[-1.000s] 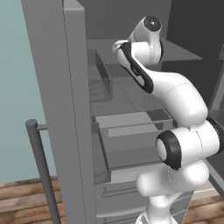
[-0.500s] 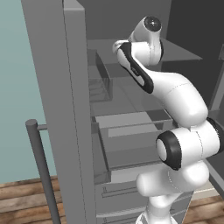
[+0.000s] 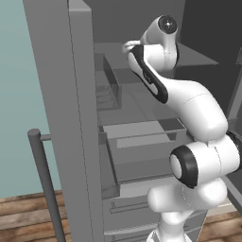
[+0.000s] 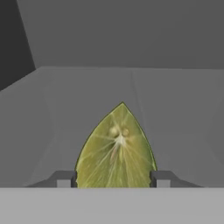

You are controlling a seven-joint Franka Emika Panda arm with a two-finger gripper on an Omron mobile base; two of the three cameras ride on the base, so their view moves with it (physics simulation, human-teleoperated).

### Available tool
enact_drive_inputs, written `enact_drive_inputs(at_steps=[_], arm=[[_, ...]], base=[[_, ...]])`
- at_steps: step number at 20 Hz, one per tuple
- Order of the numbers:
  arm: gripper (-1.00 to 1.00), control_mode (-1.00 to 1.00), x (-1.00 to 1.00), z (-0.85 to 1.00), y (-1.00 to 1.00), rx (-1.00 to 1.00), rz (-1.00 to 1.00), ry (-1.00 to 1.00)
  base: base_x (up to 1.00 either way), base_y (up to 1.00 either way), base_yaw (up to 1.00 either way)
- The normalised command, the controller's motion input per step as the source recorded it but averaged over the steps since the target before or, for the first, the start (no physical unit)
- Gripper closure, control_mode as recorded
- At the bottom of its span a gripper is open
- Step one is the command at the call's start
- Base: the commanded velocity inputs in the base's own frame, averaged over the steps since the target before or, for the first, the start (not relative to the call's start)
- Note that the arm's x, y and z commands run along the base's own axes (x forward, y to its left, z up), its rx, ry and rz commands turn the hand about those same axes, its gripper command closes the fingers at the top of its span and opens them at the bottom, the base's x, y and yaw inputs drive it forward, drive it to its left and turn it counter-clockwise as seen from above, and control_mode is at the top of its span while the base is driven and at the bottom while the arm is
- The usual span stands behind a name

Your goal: There is a bowl on the dining counter. Grab a lemon wedge from the fridge and place it in the bowl. Then get the liquor bottle and glass cup from the cabinet and place them next to the bowl.

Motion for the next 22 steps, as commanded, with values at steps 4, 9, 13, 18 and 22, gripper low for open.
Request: enact_drive_inputs(at_steps=[4,9,13,18,22], arm=[[1.00,-1.00,-0.41,0.39,0.00,0.00,-0.04,-0.24],[1.00,-1.00,-0.30,0.30,0.00,-0.02,-0.03,-0.18],[1.00,-1.00,-0.20,0.08,0.01,-0.02,0.00,-0.09],[1.00,-1.00,-0.02,0.00,0.00,0.00,0.00,-0.01],[1.00,-1.00,0.00,0.00,0.00,0.00,0.00,0.00]], base=[[0.00,0.00,0.00],[0.00,0.00,0.00],[0.00,0.00,0.00],[0.00,0.00,0.00],[0.00,0.00,0.00]])
